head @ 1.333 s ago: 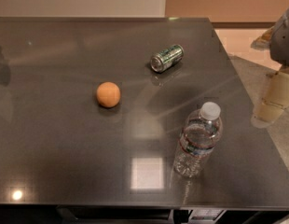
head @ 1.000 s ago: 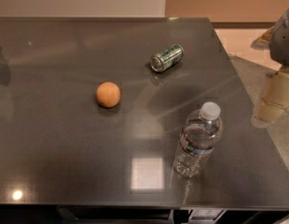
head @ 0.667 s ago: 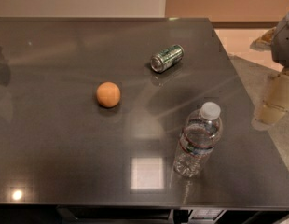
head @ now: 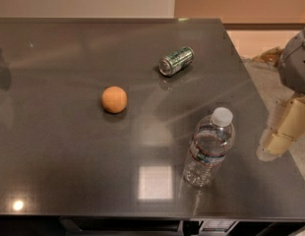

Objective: Move water bottle near green can

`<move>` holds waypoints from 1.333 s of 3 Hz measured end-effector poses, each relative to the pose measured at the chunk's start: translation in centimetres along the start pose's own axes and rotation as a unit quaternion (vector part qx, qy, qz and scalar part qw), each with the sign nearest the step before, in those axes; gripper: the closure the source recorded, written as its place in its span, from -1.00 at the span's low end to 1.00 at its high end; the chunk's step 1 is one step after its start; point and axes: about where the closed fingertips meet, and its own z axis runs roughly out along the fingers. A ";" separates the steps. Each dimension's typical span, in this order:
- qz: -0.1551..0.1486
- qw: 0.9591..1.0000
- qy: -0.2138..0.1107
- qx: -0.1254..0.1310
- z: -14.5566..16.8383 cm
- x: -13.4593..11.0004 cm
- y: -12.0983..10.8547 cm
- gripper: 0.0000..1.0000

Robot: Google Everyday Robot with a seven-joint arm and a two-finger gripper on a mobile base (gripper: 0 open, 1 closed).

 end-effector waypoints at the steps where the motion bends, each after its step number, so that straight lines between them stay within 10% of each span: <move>1: -0.017 0.999 -0.038 -0.032 1.1 -1.0 2.1 -1.00; 4: -0.043 0.989 -0.118 -0.084 4.6 -3.9 5.6 -1.00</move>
Offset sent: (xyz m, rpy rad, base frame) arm -0.0413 0.0498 -0.0432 0.2102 0.0990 0.1766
